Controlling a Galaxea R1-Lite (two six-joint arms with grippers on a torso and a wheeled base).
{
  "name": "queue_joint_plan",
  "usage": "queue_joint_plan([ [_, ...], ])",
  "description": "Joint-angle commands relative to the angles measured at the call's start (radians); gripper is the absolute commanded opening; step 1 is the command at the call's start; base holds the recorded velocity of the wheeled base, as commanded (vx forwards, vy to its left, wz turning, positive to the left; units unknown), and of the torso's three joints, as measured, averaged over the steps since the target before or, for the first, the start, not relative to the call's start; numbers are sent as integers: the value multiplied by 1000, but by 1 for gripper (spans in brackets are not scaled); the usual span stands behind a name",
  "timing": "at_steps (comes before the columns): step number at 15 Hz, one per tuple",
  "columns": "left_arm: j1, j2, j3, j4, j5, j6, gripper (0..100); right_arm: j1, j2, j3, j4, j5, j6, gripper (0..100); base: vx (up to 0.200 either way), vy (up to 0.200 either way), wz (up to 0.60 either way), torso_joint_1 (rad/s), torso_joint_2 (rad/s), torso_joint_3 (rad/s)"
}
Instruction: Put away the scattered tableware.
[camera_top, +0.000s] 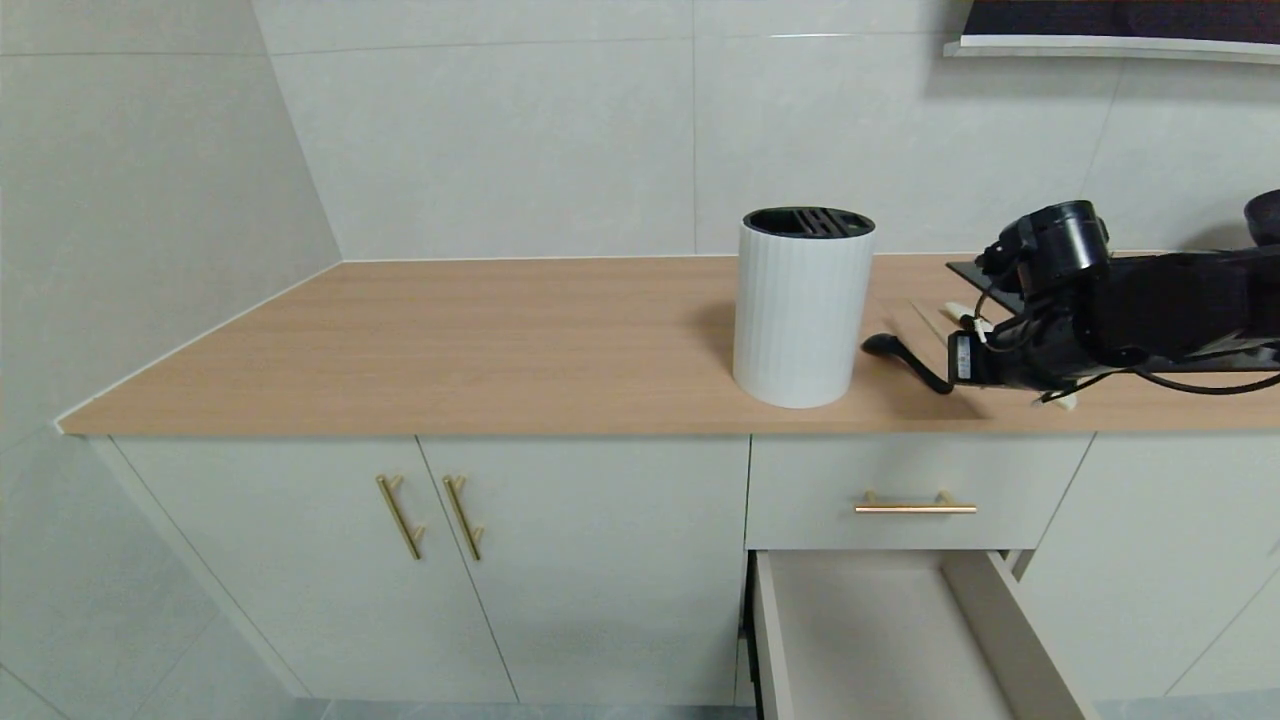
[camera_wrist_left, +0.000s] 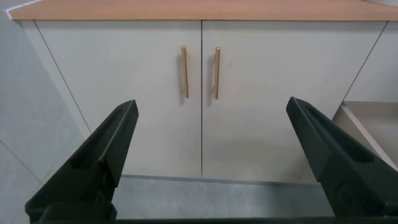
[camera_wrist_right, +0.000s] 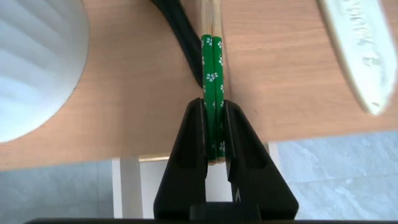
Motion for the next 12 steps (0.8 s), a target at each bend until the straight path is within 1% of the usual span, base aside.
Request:
queue_joint_plan([
  [1, 0, 0, 0, 0, 0, 0, 100, 0, -182, 143, -5, 10, 2, 0, 0, 0, 0, 0, 0, 0],
  [2, 0, 0, 0, 0, 0, 0, 100, 0, -239, 201, -6, 24, 2, 0, 0, 0, 0, 0, 0, 0],
  [4, 0, 0, 0, 0, 0, 0, 100, -1, -392, 316, -8, 90, 2, 0, 0, 0, 0, 0, 0, 0],
  [5, 0, 0, 0, 0, 0, 0, 100, -1, -438, 349, -8, 102, 0, 0, 0, 0, 0, 0, 0, 0],
  [6, 0, 0, 0, 0, 0, 0, 100, 0, -541, 418, -8, 134, -3, 0, 0, 0, 0, 0, 0, 0],
  [7, 0, 0, 0, 0, 0, 0, 100, 4, -611, 458, 1, 188, -4, 0, 0, 0, 0, 0, 0, 0],
  [8, 0, 0, 0, 0, 0, 0, 100, 5, -673, 501, 3, 269, -6, 0, 0, 0, 0, 0, 0, 0],
  [9, 0, 0, 0, 0, 0, -2, 100, 5, -716, 540, 4, 372, -15, 0, 0, 0, 0, 0, 0, 0],
  [10, 0, 0, 0, 0, 0, 0, 100, 7, -733, 556, 26, 407, -29, 0, 0, 0, 0, 0, 0, 0],
  [12, 0, 0, 0, 0, 0, 0, 100, 7, -737, 559, 109, 429, -109, 0, 0, 0, 0, 0, 0, 0],
])
